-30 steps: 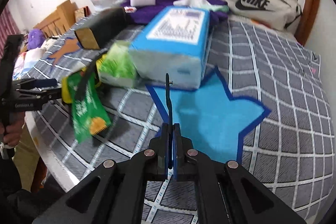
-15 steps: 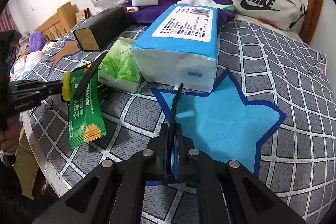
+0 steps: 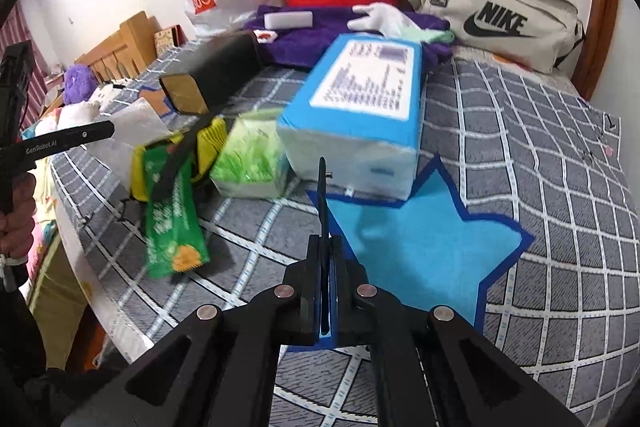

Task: Organize soft objects
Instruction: 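Close the left tool on the translucent mesh drawstring bag, then carry the mesh bag in the left tool over the purple towel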

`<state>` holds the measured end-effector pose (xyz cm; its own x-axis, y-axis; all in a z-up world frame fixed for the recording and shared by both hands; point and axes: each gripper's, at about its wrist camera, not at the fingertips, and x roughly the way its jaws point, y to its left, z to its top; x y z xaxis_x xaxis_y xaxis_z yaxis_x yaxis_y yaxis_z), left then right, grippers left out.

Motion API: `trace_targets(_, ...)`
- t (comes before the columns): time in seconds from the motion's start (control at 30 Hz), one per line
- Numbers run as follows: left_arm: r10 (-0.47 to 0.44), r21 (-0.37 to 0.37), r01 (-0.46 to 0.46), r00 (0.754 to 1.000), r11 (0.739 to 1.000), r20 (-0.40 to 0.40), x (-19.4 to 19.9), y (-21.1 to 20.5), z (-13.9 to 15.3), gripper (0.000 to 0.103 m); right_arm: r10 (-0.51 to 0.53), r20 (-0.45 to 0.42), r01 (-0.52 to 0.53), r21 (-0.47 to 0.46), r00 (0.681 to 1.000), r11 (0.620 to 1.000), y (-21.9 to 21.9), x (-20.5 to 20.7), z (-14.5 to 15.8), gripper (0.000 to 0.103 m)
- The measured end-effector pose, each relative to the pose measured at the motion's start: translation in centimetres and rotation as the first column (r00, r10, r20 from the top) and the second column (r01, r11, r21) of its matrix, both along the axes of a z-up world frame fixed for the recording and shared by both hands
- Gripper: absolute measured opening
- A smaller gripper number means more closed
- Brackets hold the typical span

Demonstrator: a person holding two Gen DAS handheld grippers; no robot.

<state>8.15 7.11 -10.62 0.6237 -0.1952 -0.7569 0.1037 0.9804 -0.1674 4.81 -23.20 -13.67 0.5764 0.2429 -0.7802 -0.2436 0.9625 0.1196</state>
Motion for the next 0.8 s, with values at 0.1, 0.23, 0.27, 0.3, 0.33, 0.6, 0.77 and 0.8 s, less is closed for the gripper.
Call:
trace_targets(0.1,0.005,0.005,-0.006,1.000,1.000,0.025,0.2,0.1,1.3,0.009,-0.003,0.020,0.003,0.003,1.000,1.000,0.0,0.1,1.1,0.003)
trace_targets(0.23,0.016,-0.009,-0.015,0.998,1.000,0.056,0.7,0.5,2.9,0.009,-0.014,0.039,0.013,0.010,0.999,1.000,-0.2,0.4,2.6,0.003)
trace_targets(0.27,0.015,-0.016,-0.014,0.998,1.000,0.060,0.8,0.6,3.3,0.009,-0.016,0.042,0.016,0.010,0.999,1.000,-0.3,0.6,2.8,0.003)
trace_targets(0.3,0.020,-0.018,-0.019,0.998,1.000,0.059,1.0,0.7,3.5,0.009,-0.021,0.048,0.021,0.009,0.999,1.000,-0.5,0.8,3.2,0.003)
trace_targets(0.33,0.026,-0.018,-0.025,0.998,1.000,0.060,1.2,0.7,3.7,0.009,-0.027,0.052,0.026,0.011,0.998,1.000,-0.6,1.0,3.4,0.003)
trace_targets(0.6,0.026,-0.055,-0.022,0.997,0.998,0.074,2.9,0.3,5.4,0.009,-0.037,0.077,0.034,0.039,0.996,0.999,-0.8,3.2,5.7,0.003)
trace_targets(0.77,0.030,-0.057,-0.025,0.996,0.998,0.083,4.2,0.0,6.4,0.009,-0.036,0.094,0.031,0.051,0.995,0.998,-0.4,4.9,6.8,0.003)
trace_targets(0.8,0.028,-0.058,-0.023,0.996,0.998,0.086,4.5,-0.1,6.6,0.009,-0.035,0.099,0.030,0.052,0.994,0.998,-0.4,5.2,7.0,0.003)
